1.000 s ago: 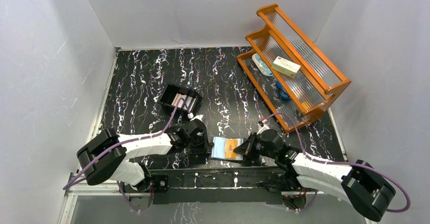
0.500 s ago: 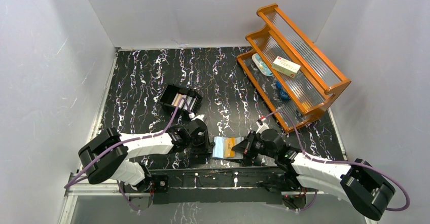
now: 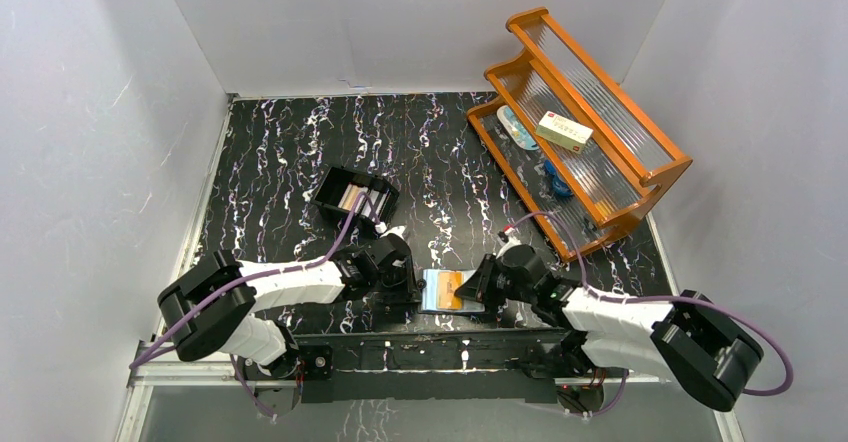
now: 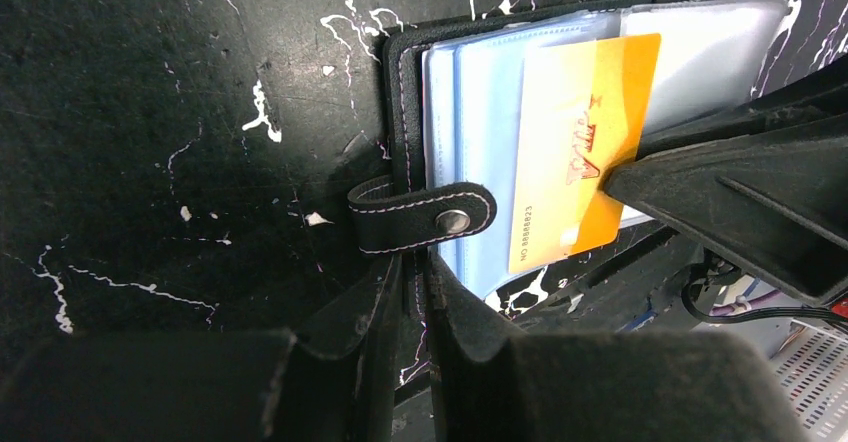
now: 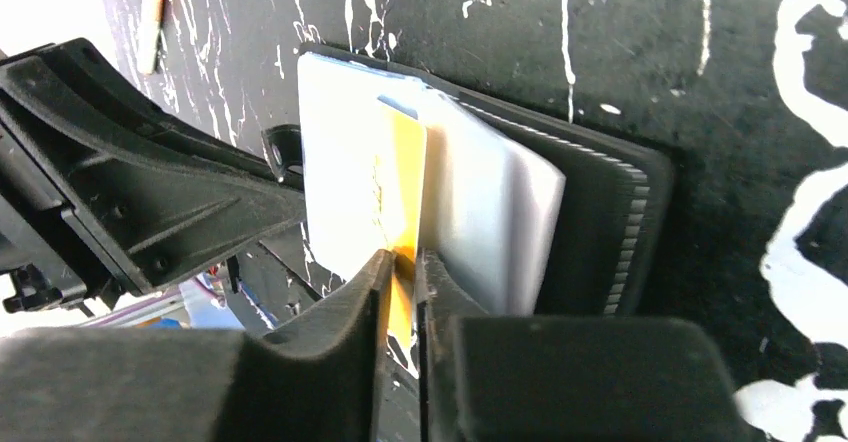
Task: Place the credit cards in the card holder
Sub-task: Turn over the card slot in the card holder.
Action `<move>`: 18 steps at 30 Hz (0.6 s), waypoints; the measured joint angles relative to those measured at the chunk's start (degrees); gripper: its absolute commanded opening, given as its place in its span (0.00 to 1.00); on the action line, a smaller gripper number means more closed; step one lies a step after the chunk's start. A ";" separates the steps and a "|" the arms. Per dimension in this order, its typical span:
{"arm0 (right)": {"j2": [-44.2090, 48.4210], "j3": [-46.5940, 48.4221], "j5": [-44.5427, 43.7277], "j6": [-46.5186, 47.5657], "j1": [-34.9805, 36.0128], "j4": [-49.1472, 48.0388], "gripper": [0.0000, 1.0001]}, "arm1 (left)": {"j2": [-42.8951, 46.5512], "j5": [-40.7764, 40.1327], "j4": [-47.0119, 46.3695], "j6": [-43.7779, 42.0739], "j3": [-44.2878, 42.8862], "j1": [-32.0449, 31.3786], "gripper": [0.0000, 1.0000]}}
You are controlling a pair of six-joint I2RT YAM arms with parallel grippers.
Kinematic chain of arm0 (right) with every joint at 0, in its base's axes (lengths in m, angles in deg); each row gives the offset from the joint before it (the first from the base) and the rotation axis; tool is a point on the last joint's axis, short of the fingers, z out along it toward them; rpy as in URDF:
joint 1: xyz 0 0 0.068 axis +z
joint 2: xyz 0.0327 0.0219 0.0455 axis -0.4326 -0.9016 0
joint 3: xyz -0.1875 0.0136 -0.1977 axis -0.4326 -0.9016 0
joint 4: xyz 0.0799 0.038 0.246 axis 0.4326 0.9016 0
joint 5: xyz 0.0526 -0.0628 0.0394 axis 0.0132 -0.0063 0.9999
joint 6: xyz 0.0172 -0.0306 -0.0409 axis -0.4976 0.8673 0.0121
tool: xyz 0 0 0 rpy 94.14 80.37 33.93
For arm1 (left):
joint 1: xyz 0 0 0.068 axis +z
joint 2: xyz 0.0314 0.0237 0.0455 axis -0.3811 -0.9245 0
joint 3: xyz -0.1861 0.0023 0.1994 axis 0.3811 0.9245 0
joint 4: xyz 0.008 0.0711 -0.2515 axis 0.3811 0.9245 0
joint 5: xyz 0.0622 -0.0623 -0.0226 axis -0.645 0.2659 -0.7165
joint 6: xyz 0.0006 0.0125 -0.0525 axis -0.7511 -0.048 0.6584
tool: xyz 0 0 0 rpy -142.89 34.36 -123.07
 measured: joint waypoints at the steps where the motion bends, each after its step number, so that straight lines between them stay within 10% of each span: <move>1: -1.07 1.40 0.22 0.90 0.00 1.51 0.32 | 0.00 0.00 -0.02 0.00 0.00 0.00 0.14; 18: -8.04 10.21 0.42 5.79 2.47 9.07 0.41 | -0.17 -0.15 -0.15 0.02 -0.11 -0.48 0.14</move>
